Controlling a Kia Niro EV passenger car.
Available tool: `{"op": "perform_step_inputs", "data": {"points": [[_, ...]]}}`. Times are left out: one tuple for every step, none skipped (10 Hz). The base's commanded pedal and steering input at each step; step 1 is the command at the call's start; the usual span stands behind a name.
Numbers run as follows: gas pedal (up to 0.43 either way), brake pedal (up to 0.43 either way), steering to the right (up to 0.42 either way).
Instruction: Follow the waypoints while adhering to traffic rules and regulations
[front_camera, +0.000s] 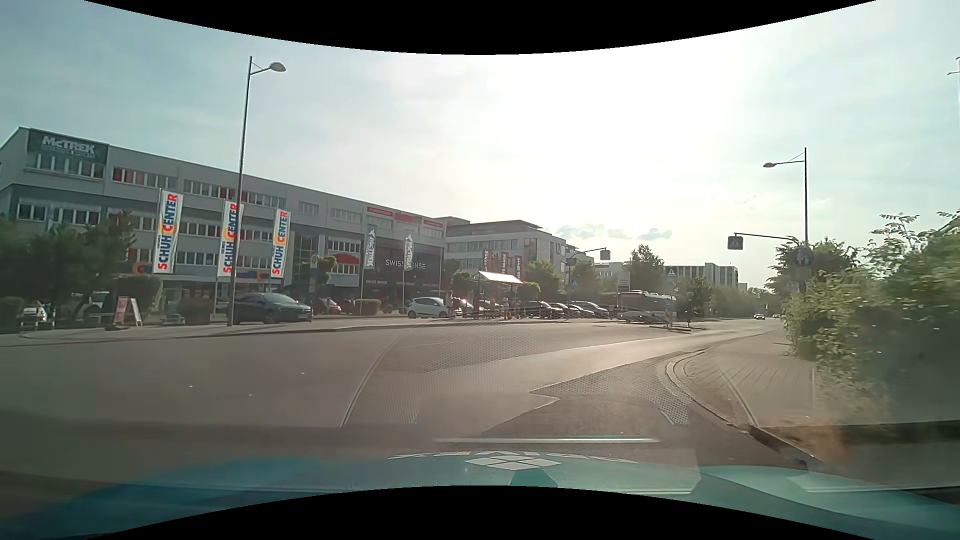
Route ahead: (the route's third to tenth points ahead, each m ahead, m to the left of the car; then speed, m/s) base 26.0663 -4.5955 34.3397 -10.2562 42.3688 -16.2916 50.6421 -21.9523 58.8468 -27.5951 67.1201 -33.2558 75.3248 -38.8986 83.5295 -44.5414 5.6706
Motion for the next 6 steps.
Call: {"op": "perform_step_inputs", "data": {"points": [[0.177, 0.0, 0.055], [0.189, 0.0, 0.062], [0.189, 0.0, 0.07], [0.189, 0.0, 0.084], [0.197, 0.0, 0.105], [0.197, 0.0, 0.125]]}}
